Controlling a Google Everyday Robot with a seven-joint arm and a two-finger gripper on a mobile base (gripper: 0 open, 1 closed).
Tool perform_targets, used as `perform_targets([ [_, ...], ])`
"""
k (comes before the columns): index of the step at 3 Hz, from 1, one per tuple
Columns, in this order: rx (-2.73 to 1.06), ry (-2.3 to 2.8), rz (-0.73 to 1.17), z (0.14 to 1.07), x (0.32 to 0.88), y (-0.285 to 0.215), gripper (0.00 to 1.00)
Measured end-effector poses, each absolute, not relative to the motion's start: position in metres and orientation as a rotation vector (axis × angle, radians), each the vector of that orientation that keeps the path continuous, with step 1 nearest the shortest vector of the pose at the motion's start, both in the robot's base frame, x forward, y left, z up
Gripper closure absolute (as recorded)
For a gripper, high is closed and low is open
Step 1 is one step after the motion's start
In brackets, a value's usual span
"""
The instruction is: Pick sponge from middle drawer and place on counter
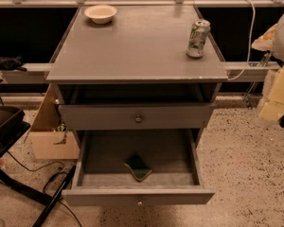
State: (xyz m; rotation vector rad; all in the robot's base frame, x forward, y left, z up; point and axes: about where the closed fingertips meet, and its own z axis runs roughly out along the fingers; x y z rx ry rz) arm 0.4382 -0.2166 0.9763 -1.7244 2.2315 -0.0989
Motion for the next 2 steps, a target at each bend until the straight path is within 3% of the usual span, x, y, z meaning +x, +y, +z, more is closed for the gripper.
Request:
perform_targets([
  [2,-1.717,2.184,-0.040,0.967,0.444,-0.205,0.00],
])
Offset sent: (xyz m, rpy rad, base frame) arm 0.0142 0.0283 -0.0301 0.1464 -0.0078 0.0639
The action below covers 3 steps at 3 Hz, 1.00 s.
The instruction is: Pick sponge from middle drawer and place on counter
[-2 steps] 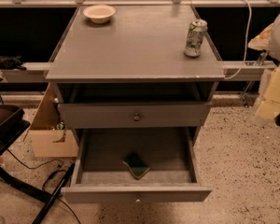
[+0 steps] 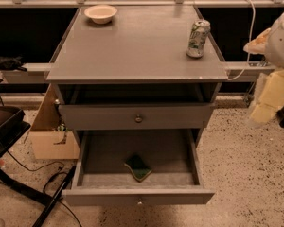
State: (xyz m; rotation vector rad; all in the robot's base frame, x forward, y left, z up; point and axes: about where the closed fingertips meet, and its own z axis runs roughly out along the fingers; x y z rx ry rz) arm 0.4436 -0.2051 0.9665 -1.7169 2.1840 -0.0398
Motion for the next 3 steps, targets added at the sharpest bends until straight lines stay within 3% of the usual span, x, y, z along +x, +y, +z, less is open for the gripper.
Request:
perform_targets([
  [1,-1.672,2.168,-0.042,0.944,0.447,-0.183,0.00],
  [3,-1.652,2.159,0.133,0.800,0.457,-0.107,0.00],
])
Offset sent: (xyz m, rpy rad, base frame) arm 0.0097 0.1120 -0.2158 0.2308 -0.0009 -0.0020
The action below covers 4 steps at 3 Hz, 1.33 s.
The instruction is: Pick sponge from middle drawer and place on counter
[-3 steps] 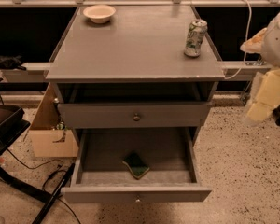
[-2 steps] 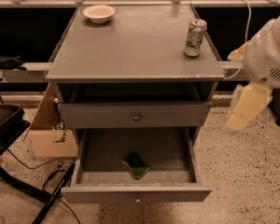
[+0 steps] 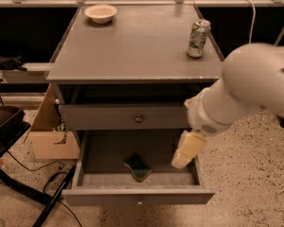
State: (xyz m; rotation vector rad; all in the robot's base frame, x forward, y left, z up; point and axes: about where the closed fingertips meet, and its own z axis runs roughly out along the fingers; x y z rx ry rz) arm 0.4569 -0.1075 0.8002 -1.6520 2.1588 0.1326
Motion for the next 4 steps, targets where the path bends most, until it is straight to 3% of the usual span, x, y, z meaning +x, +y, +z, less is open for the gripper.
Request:
perform_targets([
  [2,-1.578,2.271,0.163,0.690,0.519,-0.055,0.00],
  [4,-1.508,2.414,0.135,0.657,0.525,-0.054,0.00],
])
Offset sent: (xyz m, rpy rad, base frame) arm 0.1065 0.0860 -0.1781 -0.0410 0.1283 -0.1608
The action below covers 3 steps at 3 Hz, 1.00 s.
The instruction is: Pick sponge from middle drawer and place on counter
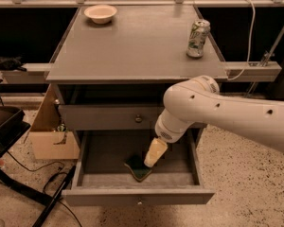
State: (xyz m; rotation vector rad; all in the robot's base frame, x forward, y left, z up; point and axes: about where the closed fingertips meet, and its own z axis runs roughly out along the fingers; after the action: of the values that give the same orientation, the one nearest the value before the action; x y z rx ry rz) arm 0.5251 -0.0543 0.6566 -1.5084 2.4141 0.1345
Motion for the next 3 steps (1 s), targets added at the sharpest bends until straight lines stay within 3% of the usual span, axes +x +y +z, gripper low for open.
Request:
perform_targets([
  [3,-1.563,2.478,0.342,0.520,0.527,0.002,0.00],
])
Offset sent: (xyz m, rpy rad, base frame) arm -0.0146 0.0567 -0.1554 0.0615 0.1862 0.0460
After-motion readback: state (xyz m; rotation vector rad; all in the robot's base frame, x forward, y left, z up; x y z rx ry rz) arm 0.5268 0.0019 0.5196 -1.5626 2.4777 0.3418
